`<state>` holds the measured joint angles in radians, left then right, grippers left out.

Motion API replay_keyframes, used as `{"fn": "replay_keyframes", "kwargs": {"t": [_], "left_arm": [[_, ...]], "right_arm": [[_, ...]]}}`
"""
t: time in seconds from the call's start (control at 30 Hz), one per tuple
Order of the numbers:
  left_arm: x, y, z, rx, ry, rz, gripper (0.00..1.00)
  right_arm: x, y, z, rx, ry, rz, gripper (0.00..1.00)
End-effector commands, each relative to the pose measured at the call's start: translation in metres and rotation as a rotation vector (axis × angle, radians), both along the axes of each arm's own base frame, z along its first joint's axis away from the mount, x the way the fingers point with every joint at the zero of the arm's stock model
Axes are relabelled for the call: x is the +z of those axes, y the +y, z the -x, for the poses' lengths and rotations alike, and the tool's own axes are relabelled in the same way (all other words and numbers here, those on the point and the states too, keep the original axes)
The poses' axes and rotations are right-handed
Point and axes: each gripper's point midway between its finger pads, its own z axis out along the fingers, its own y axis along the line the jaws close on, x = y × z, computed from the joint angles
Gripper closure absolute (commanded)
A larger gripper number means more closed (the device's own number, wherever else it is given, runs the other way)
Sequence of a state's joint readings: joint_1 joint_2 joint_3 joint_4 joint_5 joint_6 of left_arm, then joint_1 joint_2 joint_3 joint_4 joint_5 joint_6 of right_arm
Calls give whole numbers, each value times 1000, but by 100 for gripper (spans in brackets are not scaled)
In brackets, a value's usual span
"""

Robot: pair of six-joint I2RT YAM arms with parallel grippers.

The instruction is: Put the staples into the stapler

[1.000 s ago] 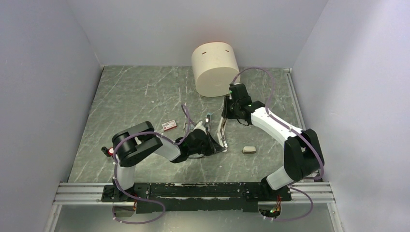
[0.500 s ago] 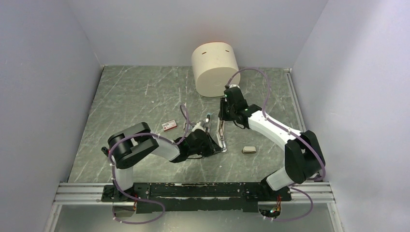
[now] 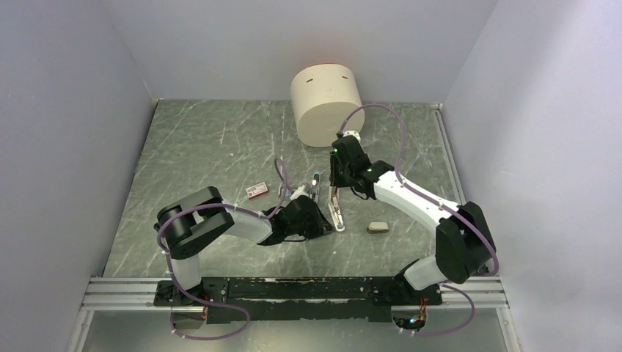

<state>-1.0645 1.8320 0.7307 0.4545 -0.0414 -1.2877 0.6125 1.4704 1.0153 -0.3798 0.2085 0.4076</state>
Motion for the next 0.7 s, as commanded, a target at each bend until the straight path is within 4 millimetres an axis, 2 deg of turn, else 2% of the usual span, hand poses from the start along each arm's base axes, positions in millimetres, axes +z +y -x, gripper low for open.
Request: {"fn": "replay_keyframes", "kwargs": {"t": [0.0,0.2,0.37,0.67], "left_arm": [[-39,37,10,-6,15,-222,74],[-27,37,4,3,-20,-228,73],[-24,35,2,-3,-31,-228,72],[-6,22,0,-3,-72,-100,64]], "right_arm": [[-9,-5,33,15,116,33,65],[-1,-3,42,34,129,36,63],[-6,-6,47,35,146,46,62],[-11,-8,48,20,148,54,64]]}}
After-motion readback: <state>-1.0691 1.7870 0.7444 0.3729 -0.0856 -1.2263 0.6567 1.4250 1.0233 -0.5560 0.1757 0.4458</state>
